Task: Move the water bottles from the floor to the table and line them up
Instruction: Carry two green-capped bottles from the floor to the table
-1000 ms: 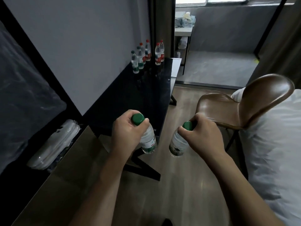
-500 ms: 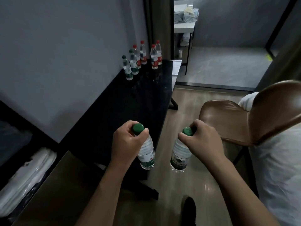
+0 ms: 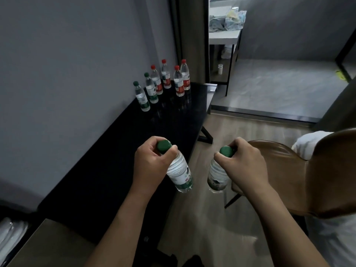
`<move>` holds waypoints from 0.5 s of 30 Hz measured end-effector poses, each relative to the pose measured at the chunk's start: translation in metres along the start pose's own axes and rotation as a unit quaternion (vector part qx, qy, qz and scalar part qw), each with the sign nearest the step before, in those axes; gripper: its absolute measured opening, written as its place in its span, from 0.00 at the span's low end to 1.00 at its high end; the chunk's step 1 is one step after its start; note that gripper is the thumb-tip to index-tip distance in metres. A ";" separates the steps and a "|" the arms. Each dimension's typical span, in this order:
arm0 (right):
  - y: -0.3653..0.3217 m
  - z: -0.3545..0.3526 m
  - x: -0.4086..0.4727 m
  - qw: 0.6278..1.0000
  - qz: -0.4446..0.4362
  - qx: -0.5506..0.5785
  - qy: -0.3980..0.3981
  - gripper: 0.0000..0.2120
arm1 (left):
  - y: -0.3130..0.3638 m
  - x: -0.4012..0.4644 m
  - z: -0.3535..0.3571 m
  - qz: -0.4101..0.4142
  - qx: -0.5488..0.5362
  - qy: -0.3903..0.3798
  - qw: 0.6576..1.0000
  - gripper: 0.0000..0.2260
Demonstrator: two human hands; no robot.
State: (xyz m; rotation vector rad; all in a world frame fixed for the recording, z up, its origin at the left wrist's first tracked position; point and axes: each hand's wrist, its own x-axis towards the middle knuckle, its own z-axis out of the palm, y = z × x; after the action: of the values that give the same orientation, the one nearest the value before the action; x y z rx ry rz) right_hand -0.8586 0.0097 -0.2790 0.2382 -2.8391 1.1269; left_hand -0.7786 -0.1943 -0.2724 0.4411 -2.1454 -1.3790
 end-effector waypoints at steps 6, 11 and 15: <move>0.006 0.036 0.088 1.000 -0.008 0.001 -0.018 0.12 | -0.032 0.065 0.034 -0.040 0.014 -0.006 0.999 0.04; -0.008 0.071 0.169 0.997 -0.046 -0.016 -0.058 0.12 | -0.062 0.140 0.051 -0.052 0.031 0.007 0.998 0.05; -0.030 0.089 0.239 0.995 -0.077 -0.009 -0.058 0.12 | -0.070 0.204 0.058 -0.041 0.036 0.028 0.998 0.07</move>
State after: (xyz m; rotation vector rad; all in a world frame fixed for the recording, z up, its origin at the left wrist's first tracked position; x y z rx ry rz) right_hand -1.0903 -0.1004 -0.2924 0.5272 -2.8696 1.0897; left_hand -0.9779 -0.2919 -0.3005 0.5942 -2.1576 -1.3209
